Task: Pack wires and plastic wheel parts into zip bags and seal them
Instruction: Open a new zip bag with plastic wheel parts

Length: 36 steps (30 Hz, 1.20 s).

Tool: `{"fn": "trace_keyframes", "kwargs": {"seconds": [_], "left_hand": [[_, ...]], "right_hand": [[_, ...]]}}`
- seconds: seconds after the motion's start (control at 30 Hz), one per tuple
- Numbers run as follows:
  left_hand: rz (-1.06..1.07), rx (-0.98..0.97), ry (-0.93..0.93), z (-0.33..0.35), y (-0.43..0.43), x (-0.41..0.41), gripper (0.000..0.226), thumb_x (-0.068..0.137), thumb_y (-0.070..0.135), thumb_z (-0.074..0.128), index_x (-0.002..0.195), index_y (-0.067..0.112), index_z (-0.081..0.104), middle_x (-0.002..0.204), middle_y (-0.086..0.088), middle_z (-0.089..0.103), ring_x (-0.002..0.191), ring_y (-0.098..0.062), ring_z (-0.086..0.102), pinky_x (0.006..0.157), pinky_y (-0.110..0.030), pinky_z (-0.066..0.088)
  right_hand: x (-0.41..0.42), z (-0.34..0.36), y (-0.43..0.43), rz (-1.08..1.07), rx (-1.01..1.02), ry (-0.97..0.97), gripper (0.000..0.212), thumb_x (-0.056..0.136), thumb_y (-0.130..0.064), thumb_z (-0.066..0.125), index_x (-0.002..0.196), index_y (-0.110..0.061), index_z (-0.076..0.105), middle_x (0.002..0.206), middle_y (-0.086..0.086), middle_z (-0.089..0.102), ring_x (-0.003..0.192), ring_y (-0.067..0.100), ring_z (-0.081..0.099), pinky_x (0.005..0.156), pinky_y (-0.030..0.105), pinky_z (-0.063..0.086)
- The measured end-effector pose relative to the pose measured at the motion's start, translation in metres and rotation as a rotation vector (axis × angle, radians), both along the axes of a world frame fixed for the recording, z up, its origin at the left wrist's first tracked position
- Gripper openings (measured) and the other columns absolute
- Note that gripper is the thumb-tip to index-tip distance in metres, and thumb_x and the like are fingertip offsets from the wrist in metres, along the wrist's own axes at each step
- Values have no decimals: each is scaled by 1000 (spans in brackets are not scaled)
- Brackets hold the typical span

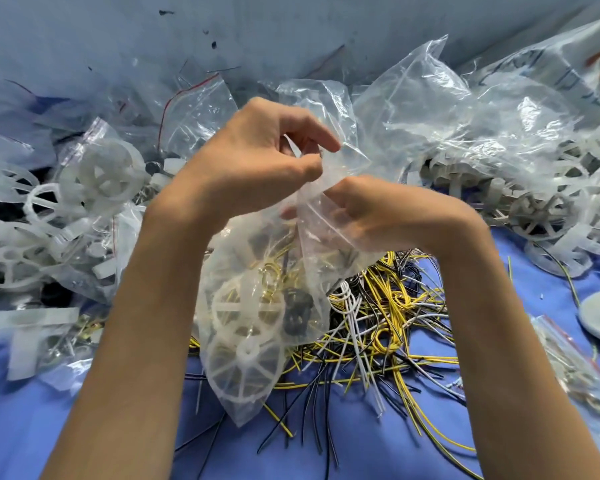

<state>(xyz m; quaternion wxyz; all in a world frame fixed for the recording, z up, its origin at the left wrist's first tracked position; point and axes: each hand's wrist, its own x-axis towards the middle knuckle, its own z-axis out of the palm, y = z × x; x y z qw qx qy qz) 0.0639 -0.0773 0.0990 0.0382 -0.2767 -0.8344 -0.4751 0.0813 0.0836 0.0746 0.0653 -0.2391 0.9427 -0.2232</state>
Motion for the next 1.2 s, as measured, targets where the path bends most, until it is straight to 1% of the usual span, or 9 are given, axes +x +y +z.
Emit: {"fn": "trace_keyframes", "kwargs": {"seconds": [0.1, 0.17, 0.27, 0.47, 0.6, 0.77, 1.0, 1.1, 1.2], "left_hand": [[46, -28, 27, -1, -1, -2, 28, 80, 5, 60, 88, 30, 72, 60, 19, 57, 45, 0, 41, 41, -6, 30], [68, -36, 31, -2, -3, -4, 28, 80, 7, 60, 87, 31, 72, 62, 19, 58, 47, 1, 41, 43, -7, 32], [78, -41, 22, -3, -4, -6, 27, 79, 8, 60, 87, 32, 72, 62, 20, 58, 47, 0, 41, 44, -8, 32], [67, -32, 15, -5, -2, -7, 27, 79, 6, 59, 85, 30, 72, 57, 21, 57, 42, -1, 40, 40, -6, 29], [58, -26, 13, -5, -1, -7, 29, 79, 5, 59, 85, 29, 72, 59, 20, 57, 42, -1, 39, 41, -6, 29], [74, -26, 25, -7, -3, -10, 30, 77, 5, 58, 85, 30, 72, 67, 15, 59, 44, -1, 38, 42, -10, 31], [224, -61, 52, -12, -8, -18, 23, 75, 13, 58, 84, 28, 73, 61, 14, 56, 40, 1, 43, 39, -11, 33], [407, -177, 106, -18, -11, -24, 22, 78, 14, 58, 85, 29, 73, 70, 11, 61, 51, 1, 49, 52, -10, 37], [542, -233, 126, -20, -17, -27, 26, 77, 14, 56, 86, 31, 73, 87, 2, 69, 78, -19, 61, 74, -22, 46]], "right_hand": [[2, 8, 11, -73, -31, -21, 12, 83, -46, 61, 94, -43, 67, 67, -31, 61, 57, -14, 53, 51, 6, 37], [3, 13, 20, -119, -21, -39, 42, 71, -53, 63, 112, -47, 63, 86, -27, 67, 66, -17, 56, 60, 9, 40], [6, 17, 24, -152, -4, -16, 45, 66, -39, 67, 110, -44, 66, 85, -27, 67, 70, -12, 60, 65, 16, 47], [7, 17, 14, -23, -236, 49, 31, 78, 0, 70, 86, -29, 76, 72, -23, 70, 63, -15, 59, 62, 7, 47], [5, 13, 8, 0, -150, 45, 23, 79, -5, 71, 84, -27, 77, 72, -7, 73, 59, -1, 61, 60, 21, 52], [3, 9, -2, -41, -25, 80, 36, 76, -2, 67, 79, -37, 75, 66, -21, 68, 61, -2, 59, 47, 10, 42], [4, 16, 3, -108, -307, 261, 11, 82, -18, 71, 91, -21, 77, 76, -9, 74, 70, -4, 64, 67, 9, 50], [1, 20, 13, -289, -342, 363, 15, 84, -12, 64, 91, -18, 76, 73, -12, 68, 67, -1, 62, 63, 8, 46], [-2, 17, 23, -444, -165, 302, 18, 84, -13, 57, 86, -19, 74, 70, -3, 64, 67, 13, 60, 58, 23, 43]]}}
